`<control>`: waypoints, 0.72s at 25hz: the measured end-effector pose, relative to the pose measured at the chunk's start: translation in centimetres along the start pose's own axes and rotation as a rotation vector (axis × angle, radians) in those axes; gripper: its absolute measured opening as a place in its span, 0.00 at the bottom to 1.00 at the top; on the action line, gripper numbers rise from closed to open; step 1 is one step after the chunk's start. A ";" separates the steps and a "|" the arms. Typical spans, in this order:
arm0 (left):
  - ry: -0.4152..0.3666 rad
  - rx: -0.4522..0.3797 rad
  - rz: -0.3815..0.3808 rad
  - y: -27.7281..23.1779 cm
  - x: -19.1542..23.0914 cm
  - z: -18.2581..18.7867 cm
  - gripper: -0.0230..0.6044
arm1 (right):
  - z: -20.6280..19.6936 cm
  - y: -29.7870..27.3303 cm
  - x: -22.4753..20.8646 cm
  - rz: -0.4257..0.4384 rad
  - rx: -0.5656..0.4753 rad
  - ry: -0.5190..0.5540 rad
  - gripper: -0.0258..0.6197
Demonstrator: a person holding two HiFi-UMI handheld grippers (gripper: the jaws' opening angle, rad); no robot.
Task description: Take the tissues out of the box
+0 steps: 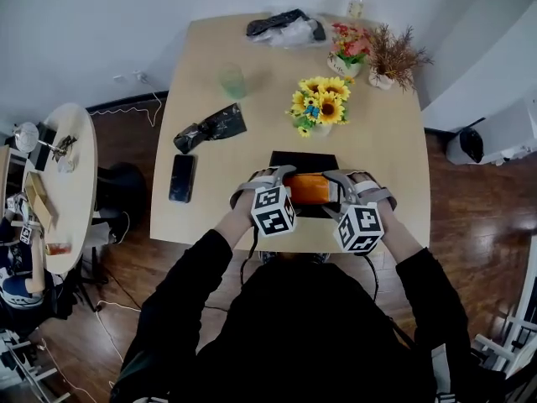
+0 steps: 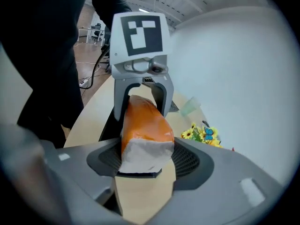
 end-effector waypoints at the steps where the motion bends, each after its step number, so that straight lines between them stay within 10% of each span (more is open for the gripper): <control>1: -0.006 -0.011 0.013 0.2 0.2 0.2 0.65 | 0.3 0.4 -0.1 -0.007 -0.008 0.016 0.52; 8: -0.051 0.058 0.125 3.8 0.1 0.7 0.53 | 3.0 1.0 -0.6 -0.030 -0.072 -0.027 0.65; 18: 0.150 0.268 0.323 17.0 -0.8 -3.2 0.53 | 9.5 1.6 -3.1 -0.013 -0.298 -0.140 0.69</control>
Point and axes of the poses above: the fingertips, and each gripper's own axes: y backward along the fingers, x to its left, z out of its top, the point moved 7 cm from there along y, backward along the fingers, and after that the axes turned 13 degrees about -x, right-handed, at the moved point
